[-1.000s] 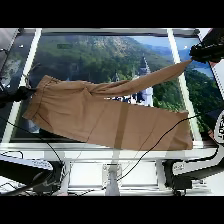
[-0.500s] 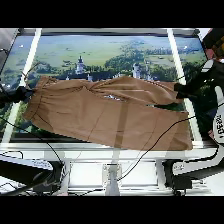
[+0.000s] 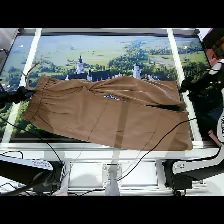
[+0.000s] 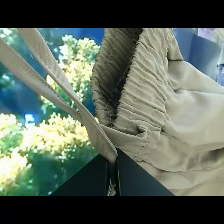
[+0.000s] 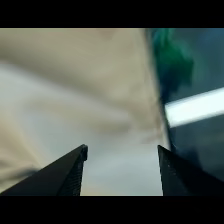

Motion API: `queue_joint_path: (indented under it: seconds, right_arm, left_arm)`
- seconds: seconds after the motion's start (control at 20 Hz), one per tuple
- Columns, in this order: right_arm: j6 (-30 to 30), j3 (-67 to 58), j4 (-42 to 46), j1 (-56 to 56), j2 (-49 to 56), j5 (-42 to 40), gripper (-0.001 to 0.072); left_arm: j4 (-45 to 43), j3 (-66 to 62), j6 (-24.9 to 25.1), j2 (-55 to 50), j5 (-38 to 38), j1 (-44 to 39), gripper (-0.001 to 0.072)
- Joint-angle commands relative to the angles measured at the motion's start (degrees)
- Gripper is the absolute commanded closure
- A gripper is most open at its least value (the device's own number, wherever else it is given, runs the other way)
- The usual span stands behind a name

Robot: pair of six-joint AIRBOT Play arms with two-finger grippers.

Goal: Fold the clothes and pants, and hang the long-sleeved shirts on hangers.

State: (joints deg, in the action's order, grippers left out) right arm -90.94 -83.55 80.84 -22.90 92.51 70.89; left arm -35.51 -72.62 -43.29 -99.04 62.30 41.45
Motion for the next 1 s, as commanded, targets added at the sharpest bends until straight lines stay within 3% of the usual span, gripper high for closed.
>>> queue_joint_path:
  seconds: [0.0,0.15,0.2,0.3,0.45,0.65,0.8,0.9,0.95]
  right_arm:
    - [5.9,-0.9,-15.3,-7.9,1.5,-7.1,0.0233]
    - [16.6,-0.9,-28.0,-12.0,6.2,-7.5,0.0222]
    - [19.4,-0.9,-29.1,-12.0,8.0,-8.2,0.0163]
    - [23.3,-1.9,-29.6,-10.8,11.9,-10.5,0.0146]
    - [23.1,-8.4,-28.6,-8.6,18.8,-10.5,0.0146]
    - [20.9,-17.0,-19.9,-5.5,25.0,-9.6,0.0151]
    - [20.9,-20.3,-19.7,-4.5,28.5,-7.7,0.0158]
    - [21.1,-21.2,-19.9,-3.9,29.2,-7.3,0.0214]
    - [21.9,-21.3,-20.0,-3.6,29.2,-7.2,0.0277]
  left_arm:
    - [0.0,0.0,-1.7,0.0,0.5,0.0,0.0671]
    - [0.0,0.0,-1.7,0.0,2.3,-0.4,0.0671]
    - [-0.1,0.0,-1.7,0.0,2.7,-0.8,0.0671]
    - [-0.1,0.0,-1.7,0.0,2.9,-1.8,0.0671]
    - [-0.1,0.0,-1.7,-0.1,2.2,-3.6,0.0671]
    - [-0.2,0.0,-1.7,-0.1,1.0,-5.0,0.0671]
    - [-0.2,0.0,-1.7,-0.1,0.3,-5.3,0.0671]
    - [-0.5,0.0,-1.7,-0.1,0.2,-5.3,0.0671]
    - [-0.5,0.0,-1.7,-0.1,0.2,-5.3,0.0671]
